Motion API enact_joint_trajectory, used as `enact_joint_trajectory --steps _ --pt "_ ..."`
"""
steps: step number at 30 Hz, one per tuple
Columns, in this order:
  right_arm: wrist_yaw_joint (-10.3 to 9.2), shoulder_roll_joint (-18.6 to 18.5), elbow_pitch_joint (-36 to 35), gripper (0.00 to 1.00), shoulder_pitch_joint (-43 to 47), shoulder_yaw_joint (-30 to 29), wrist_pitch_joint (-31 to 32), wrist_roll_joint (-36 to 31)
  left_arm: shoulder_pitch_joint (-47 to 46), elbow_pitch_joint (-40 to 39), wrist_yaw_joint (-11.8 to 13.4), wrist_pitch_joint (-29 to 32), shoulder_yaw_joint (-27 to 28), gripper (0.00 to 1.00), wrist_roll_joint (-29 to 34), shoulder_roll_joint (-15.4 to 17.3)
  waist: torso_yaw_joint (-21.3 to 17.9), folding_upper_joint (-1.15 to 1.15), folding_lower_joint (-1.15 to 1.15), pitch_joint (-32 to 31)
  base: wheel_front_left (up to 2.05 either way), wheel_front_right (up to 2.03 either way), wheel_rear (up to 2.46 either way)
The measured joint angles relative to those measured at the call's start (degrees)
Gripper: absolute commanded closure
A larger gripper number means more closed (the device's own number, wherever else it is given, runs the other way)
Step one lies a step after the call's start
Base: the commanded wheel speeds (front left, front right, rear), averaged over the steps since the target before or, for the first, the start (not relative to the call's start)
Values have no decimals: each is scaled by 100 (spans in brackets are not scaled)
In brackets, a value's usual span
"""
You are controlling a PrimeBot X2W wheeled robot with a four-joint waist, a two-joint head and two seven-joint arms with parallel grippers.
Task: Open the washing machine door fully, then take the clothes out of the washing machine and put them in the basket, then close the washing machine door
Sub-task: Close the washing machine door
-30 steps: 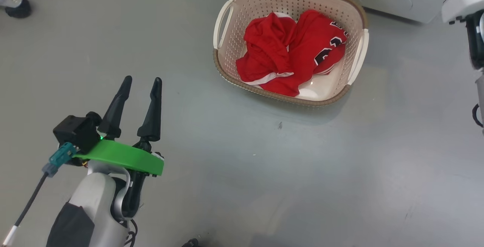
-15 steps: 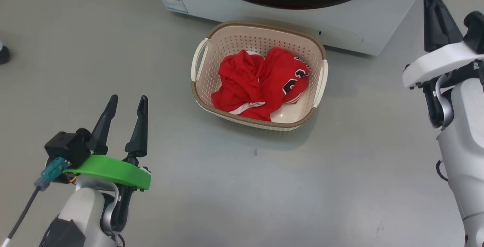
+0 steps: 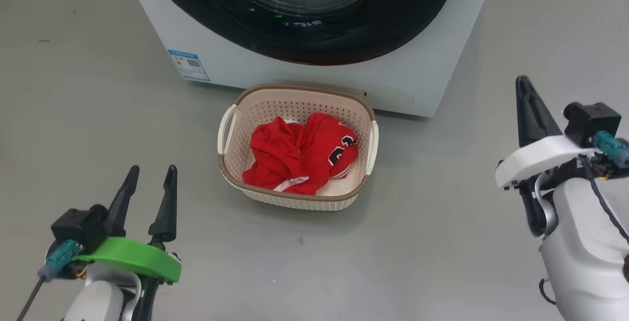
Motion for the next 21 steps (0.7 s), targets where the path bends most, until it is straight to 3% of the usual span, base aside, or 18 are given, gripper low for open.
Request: enact_joint_trajectory --steps 21 --pt "44 444 -803 100 1842 -458 -1 304 1035 76 0 1 316 0 96 12 -705 0 0 -1289 0 0 0"
